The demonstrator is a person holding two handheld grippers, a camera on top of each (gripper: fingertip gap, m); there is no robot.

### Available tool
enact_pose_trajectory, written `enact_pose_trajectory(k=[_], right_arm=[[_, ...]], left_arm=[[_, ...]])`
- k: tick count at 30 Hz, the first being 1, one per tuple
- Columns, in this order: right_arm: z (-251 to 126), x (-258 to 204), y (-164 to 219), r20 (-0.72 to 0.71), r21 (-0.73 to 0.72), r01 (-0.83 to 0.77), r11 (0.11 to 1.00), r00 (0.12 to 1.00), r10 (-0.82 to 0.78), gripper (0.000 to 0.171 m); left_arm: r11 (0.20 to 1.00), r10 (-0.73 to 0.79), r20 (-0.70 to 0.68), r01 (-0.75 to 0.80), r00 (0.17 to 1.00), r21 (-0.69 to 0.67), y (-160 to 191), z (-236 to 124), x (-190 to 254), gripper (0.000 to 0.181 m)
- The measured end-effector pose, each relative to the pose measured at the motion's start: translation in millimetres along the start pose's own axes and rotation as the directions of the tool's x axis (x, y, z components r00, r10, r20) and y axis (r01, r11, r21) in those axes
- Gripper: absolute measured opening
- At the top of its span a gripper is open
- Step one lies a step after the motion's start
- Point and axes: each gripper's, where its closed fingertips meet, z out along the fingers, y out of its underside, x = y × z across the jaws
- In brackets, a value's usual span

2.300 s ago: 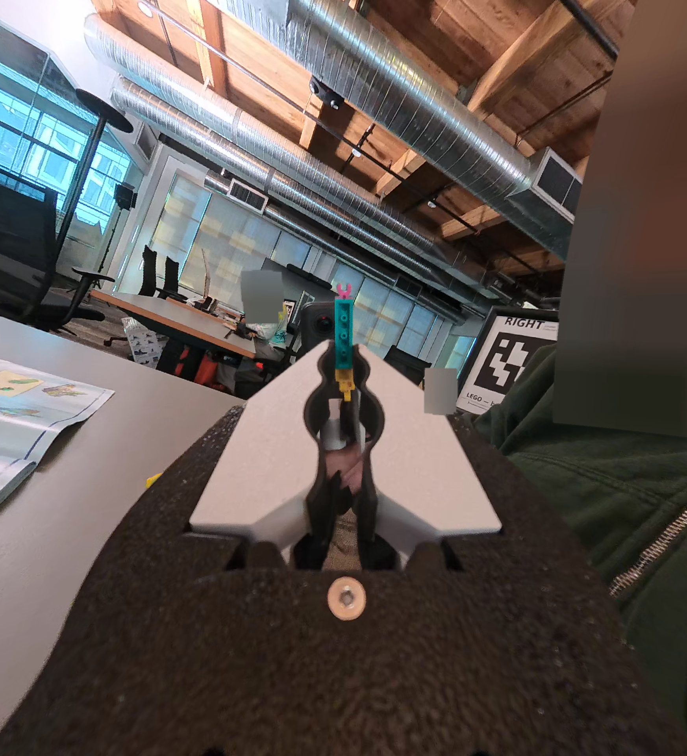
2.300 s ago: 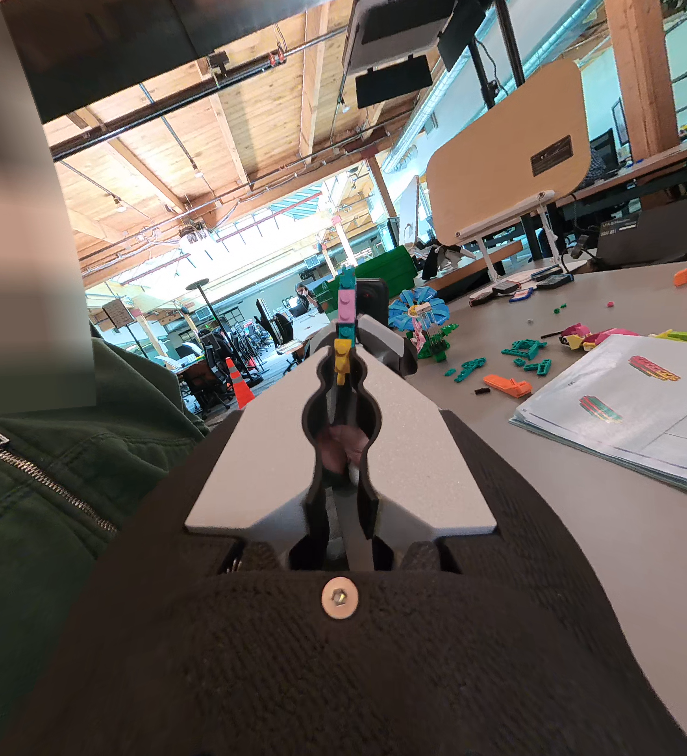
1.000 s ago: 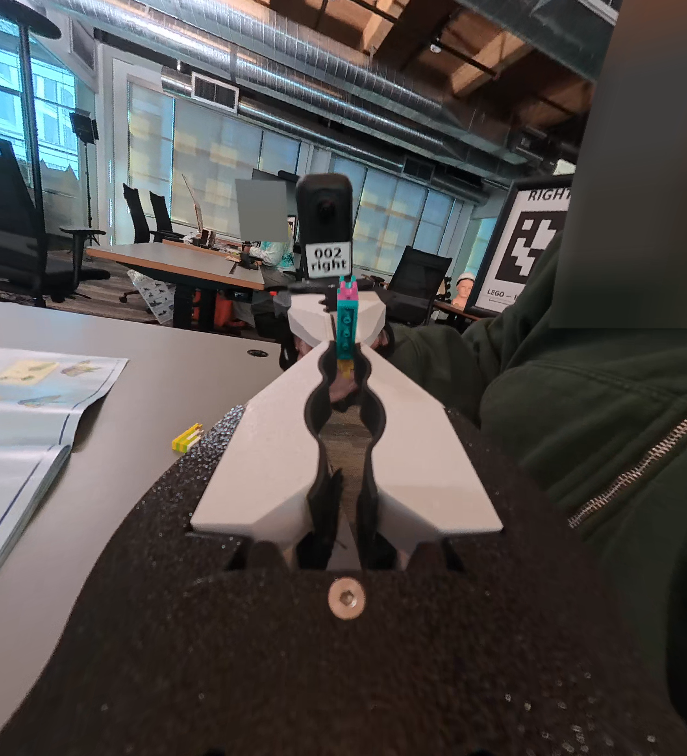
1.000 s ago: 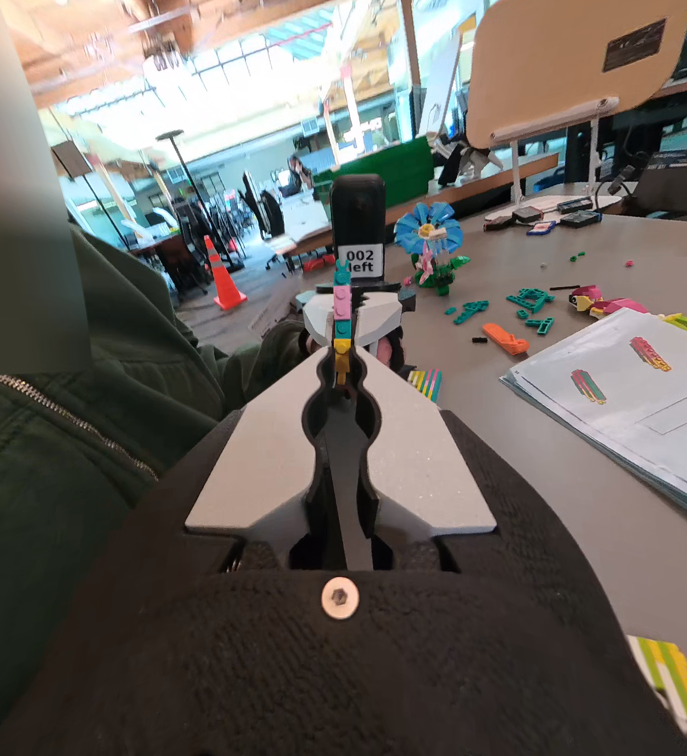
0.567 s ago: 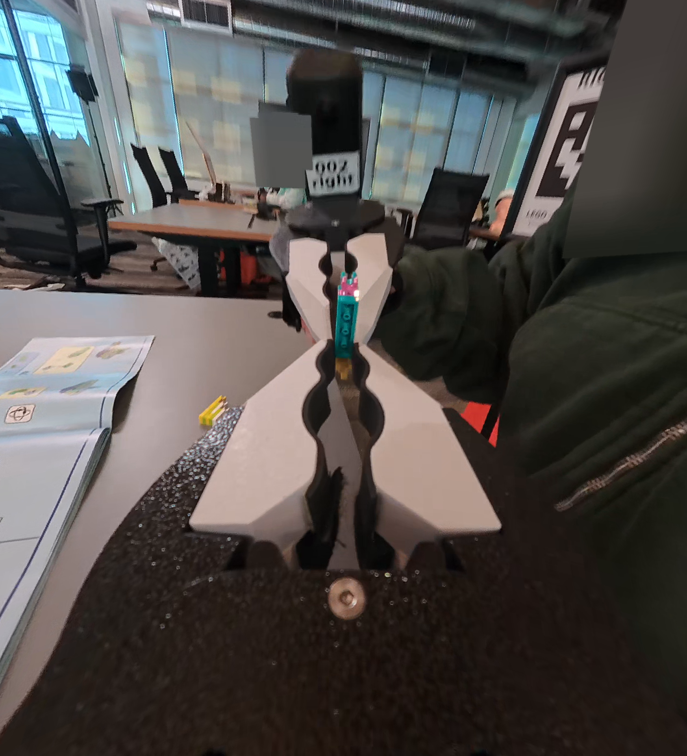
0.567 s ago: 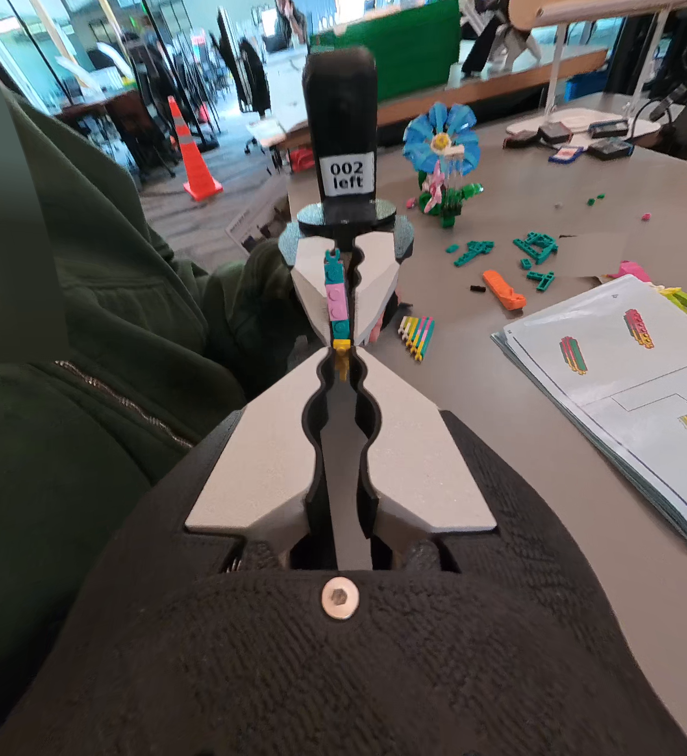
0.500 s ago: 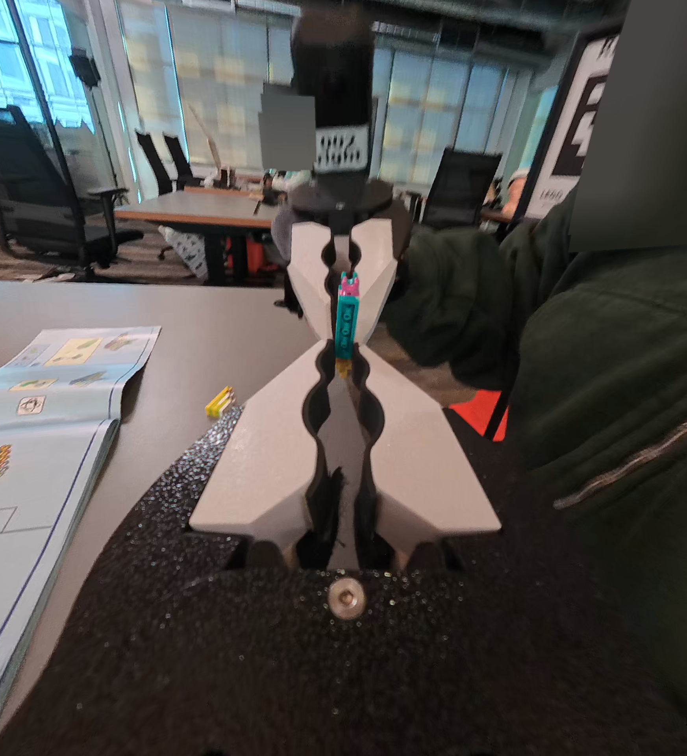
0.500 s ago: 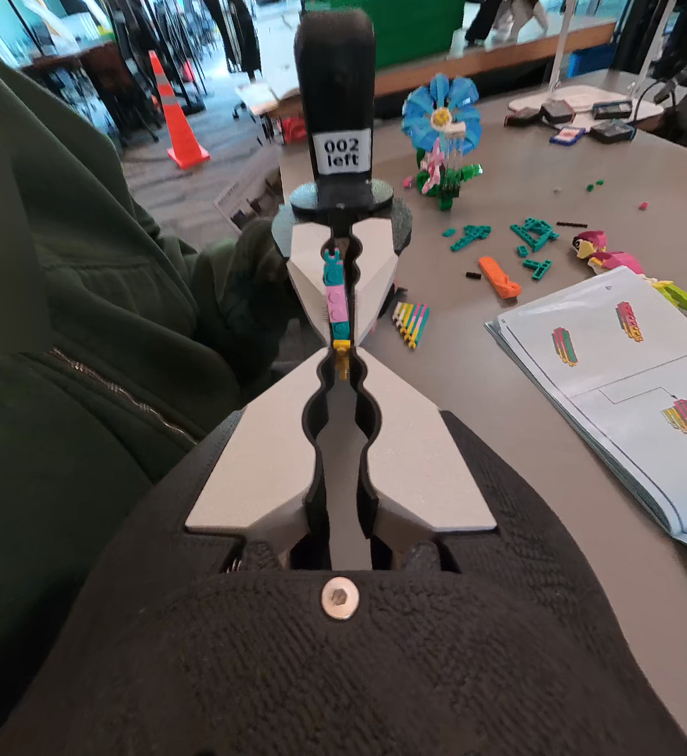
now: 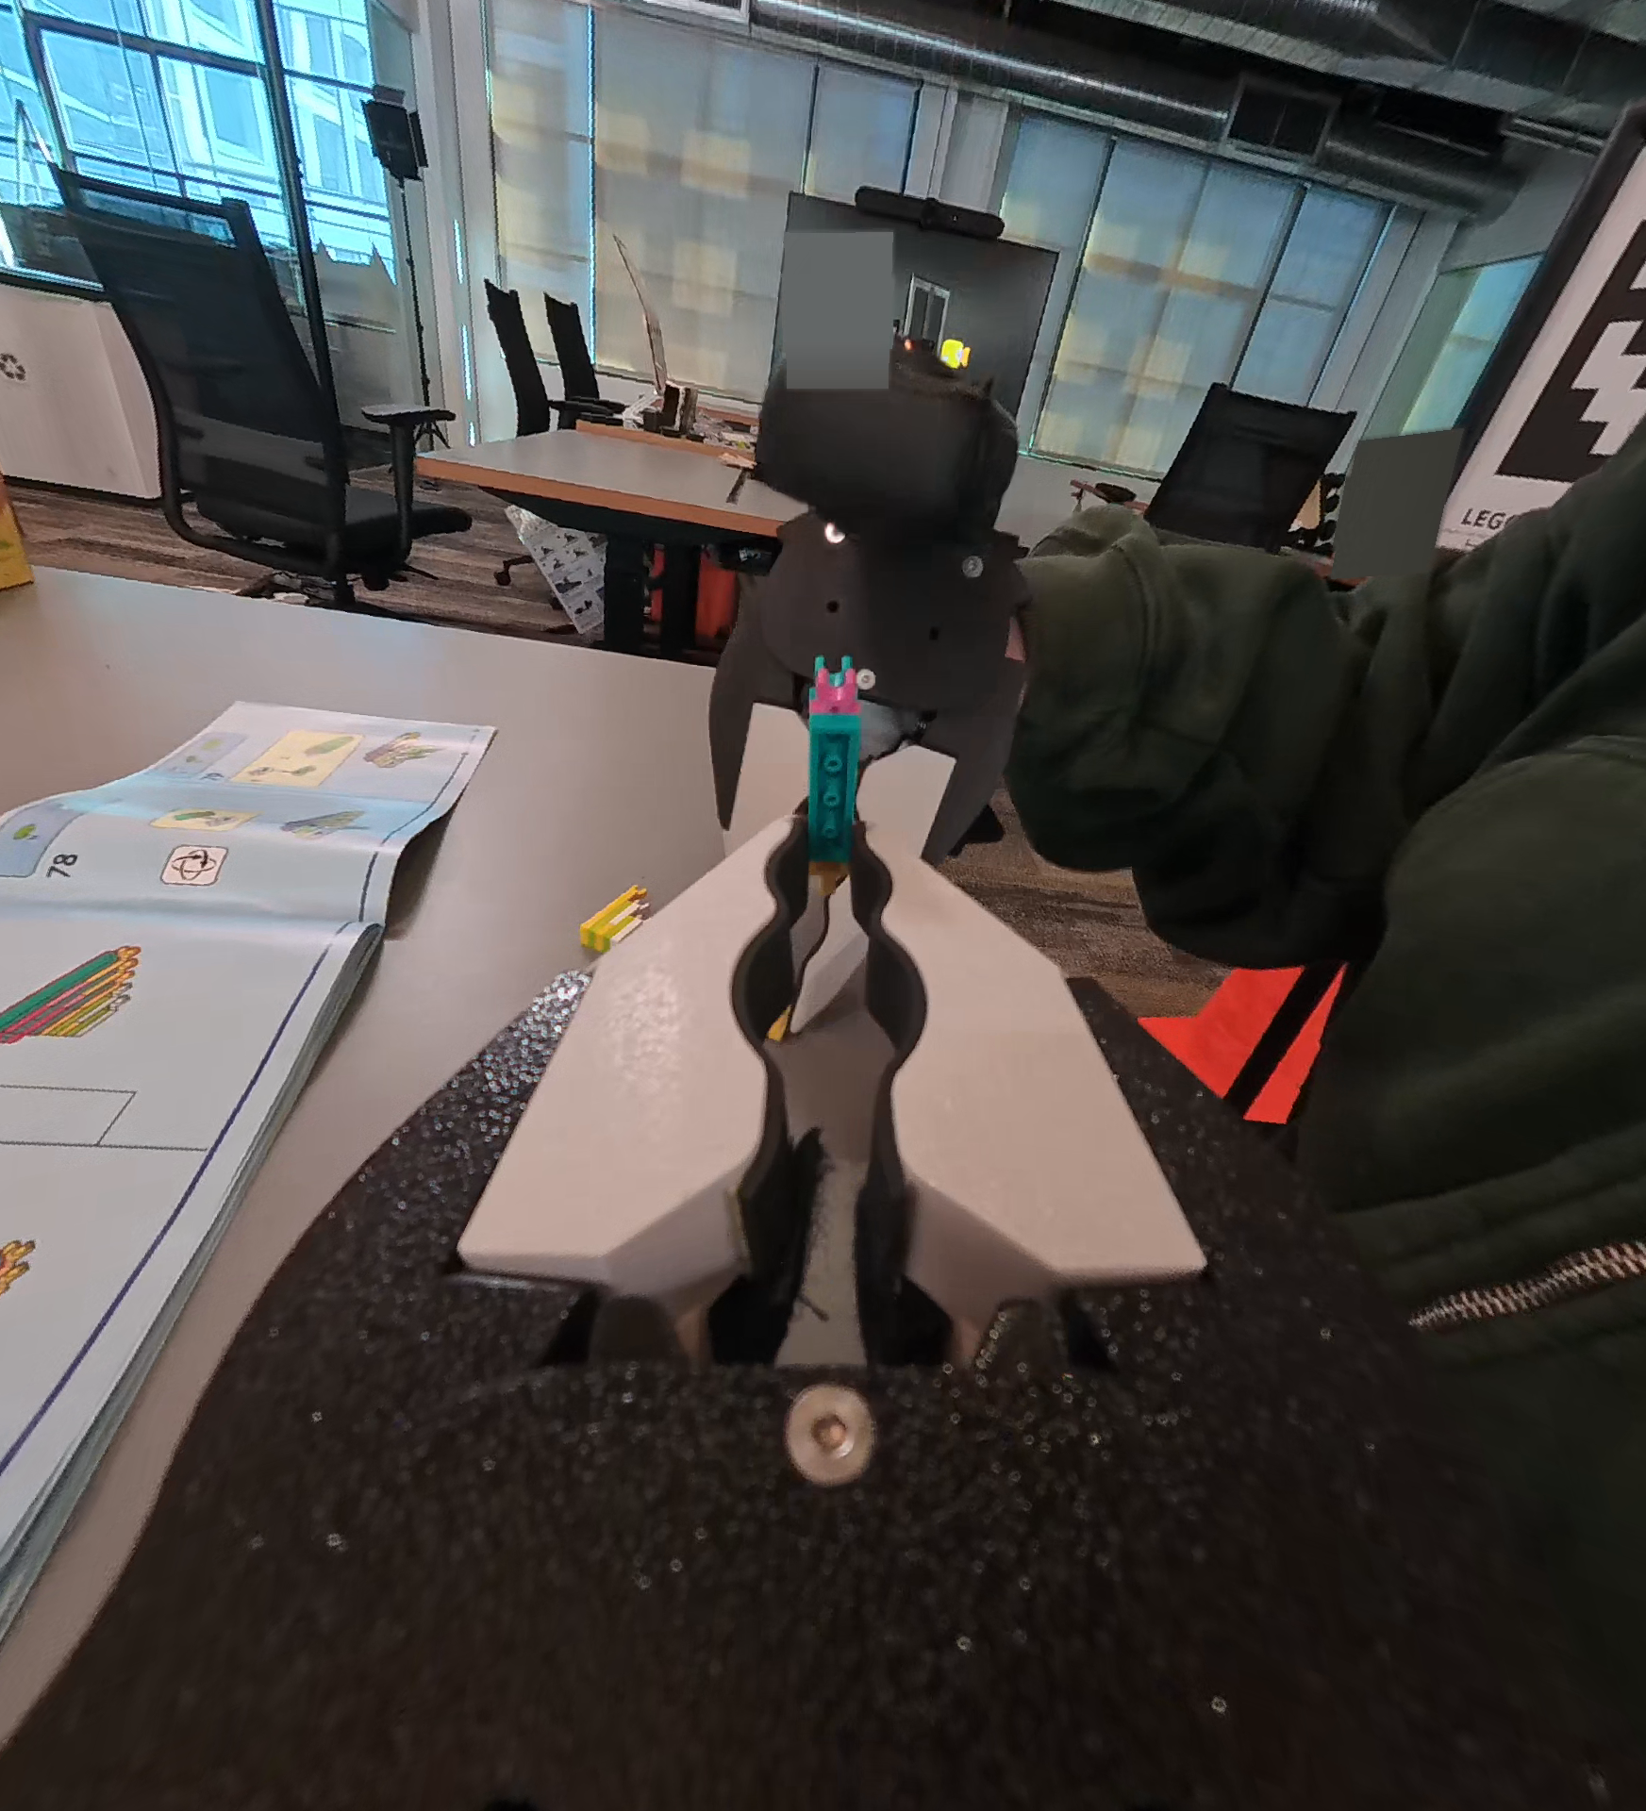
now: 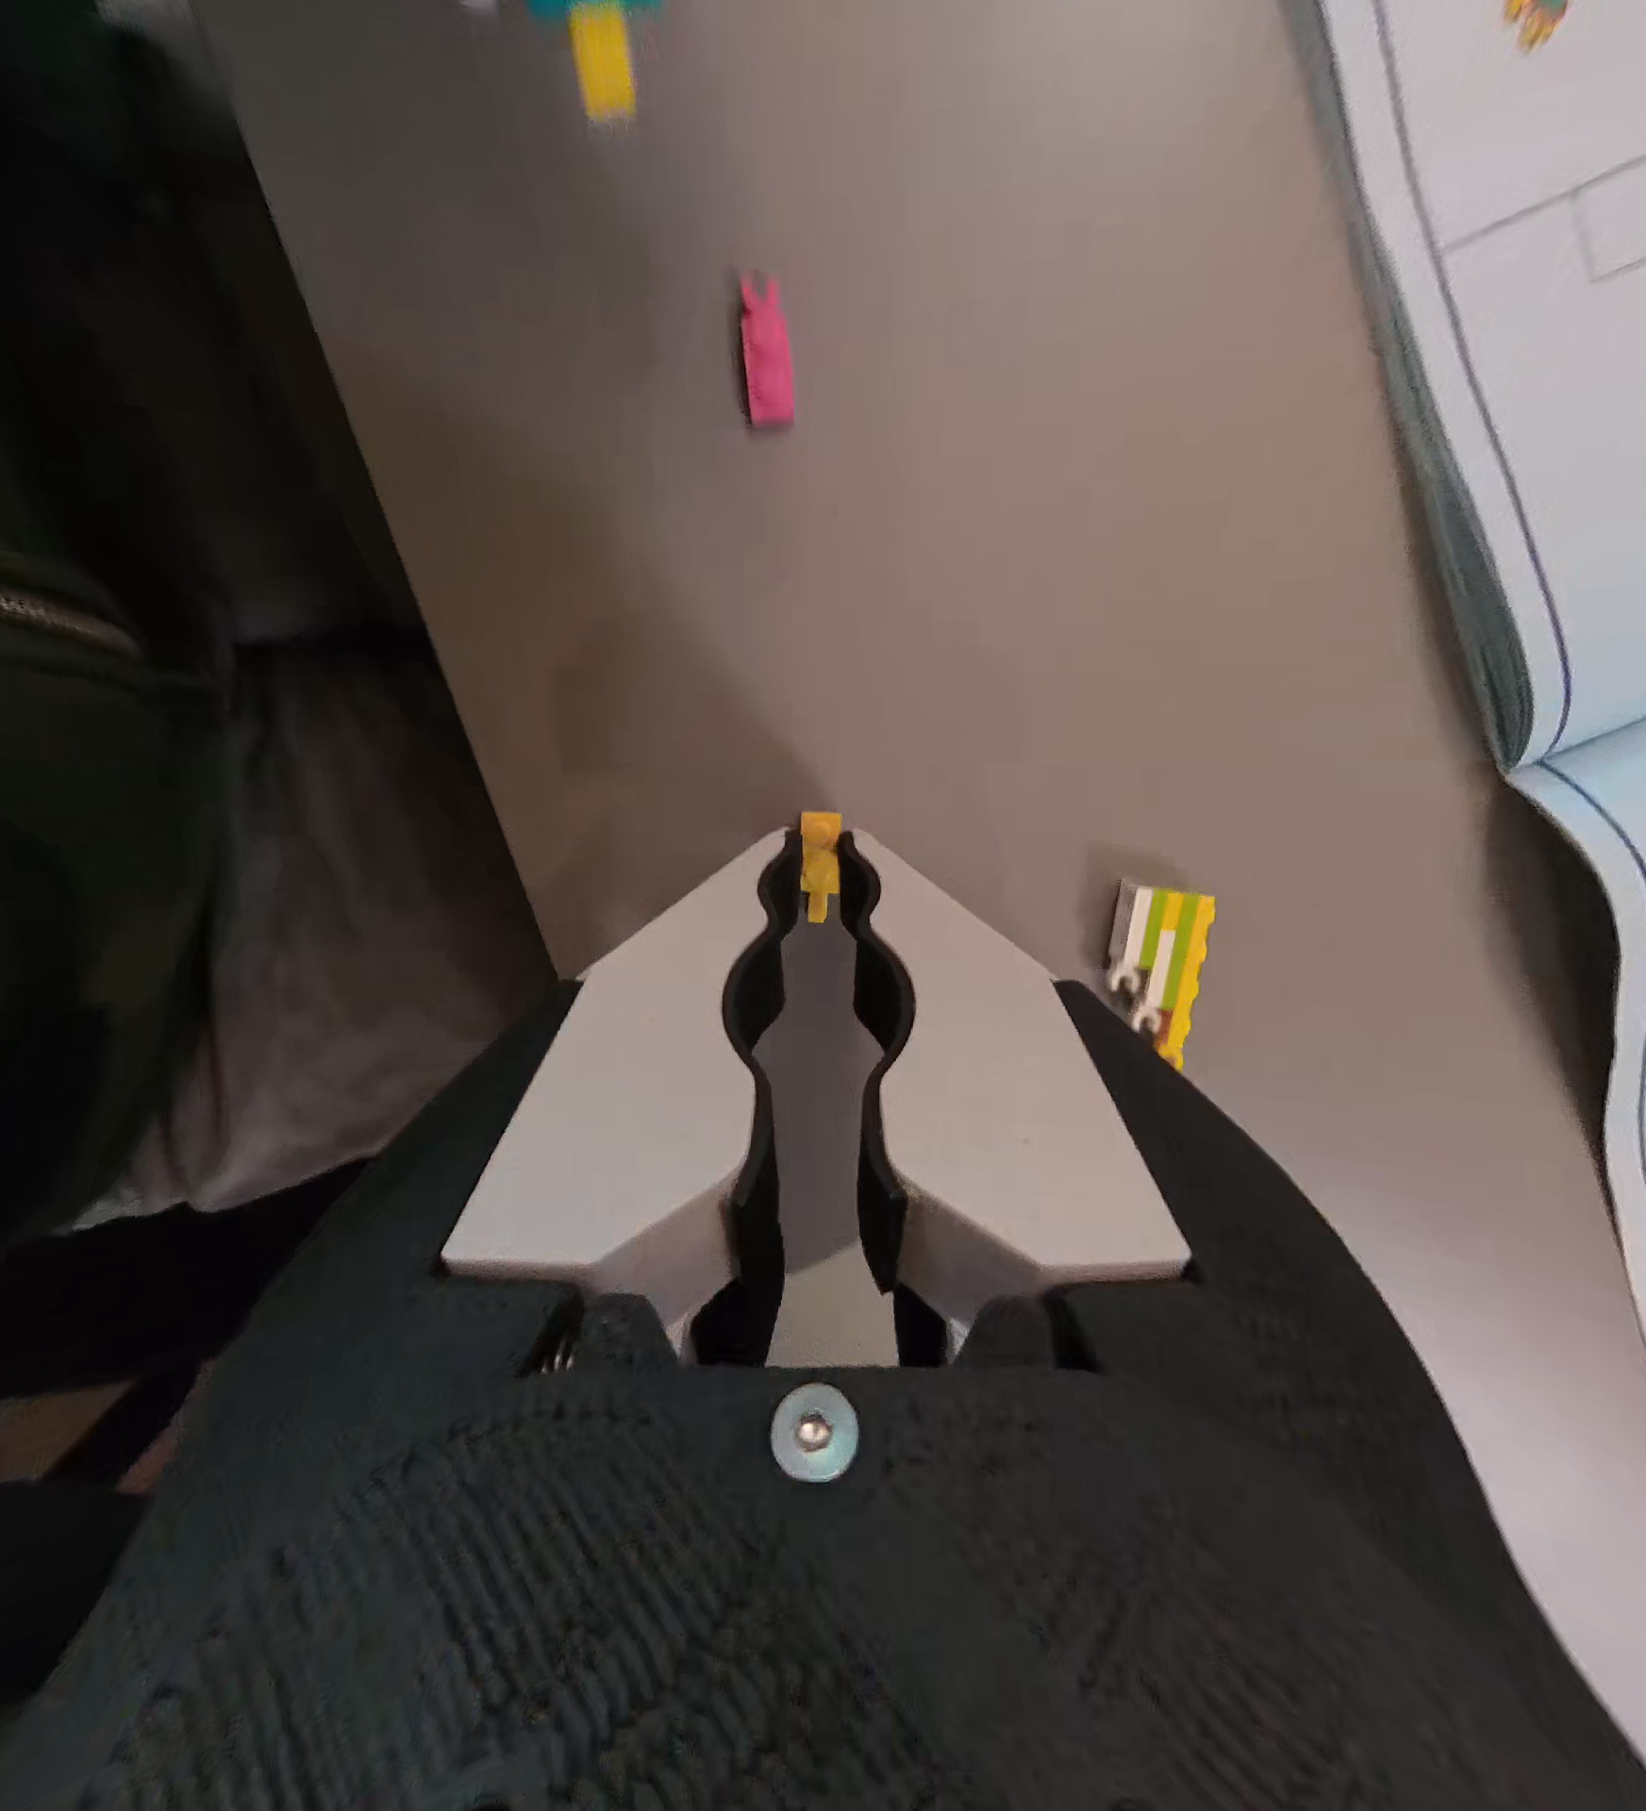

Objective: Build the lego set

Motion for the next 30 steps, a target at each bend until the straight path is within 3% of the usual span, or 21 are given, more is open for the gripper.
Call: enact_pose_trajectory(k=[2, 5, 8, 11, 13, 17, 19, 24, 30], right_arm=[[1, -1, -5, 0.016, 0.029, -0.02, 0.999, 1.0, 0.02, 0.007], [1, -4, -7, 0.044, 0.075, -0.065, 0.995, 0.997, 0.062, 0.026], [-17, -2, -24, 0.058, 0.249, -0.128, 0.96, 0.991, 0.117, 0.035], [-65, -8, -75, 0.152, 0.605, -0.193, 0.773, 0.98, 0.126, 0.025], [-96, -19, -99, 0.247, 0.742, -0.242, 0.626, 0.966, 0.08, 0.021], [-105, -28, -112, 0.278, 0.775, -0.243, 0.583, 0.96, 0.031, 0.017], [-103, -24, -111, 0.261, 0.778, -0.233, 0.584, 0.965, 0.037, 0.006], [-104, -19, -108, 0.262, 0.783, -0.248, 0.571, 0.963, 0.06, 0.006], [-106, -16, -108, 0.268, 0.795, -0.265, 0.546, 0.96, 0.075, 0.006]], left_arm=[[1.0, -0.008, 0.006, 0.008, 1.0, 0.021, -2, 0, -1, 0.006], [0.996, -0.038, 0.005, 0.038, 0.999, 0.079, -9, -4, -3, 0.006], [0.991, -0.068, -0.031, 0.071, 0.997, 0.115, -14, -7, -1, 0.006], [0.994, -0.065, -0.068, 0.071, 0.996, 0.089, -10, -2, 6, 0.006], [0.996, -0.057, -0.089, 0.063, 0.994, 0.066, -6, 2, 11, 0.006], [0.998, -0.043, -0.12, 0.047, 0.992, 0.031, -1, 7, 19, 0.006], [0.998, -0.059, -0.115, 0.062, 0.992, 0.016, 0, 7, 19, 0.006], [0.991, -0.114, -0.093, 0.12, 0.989, 0.063, -6, 3, 10, 0.017], [0.985, -0.138, -0.123, 0.15, 0.983, 0.092, -10, 2, 12, 0.008]])
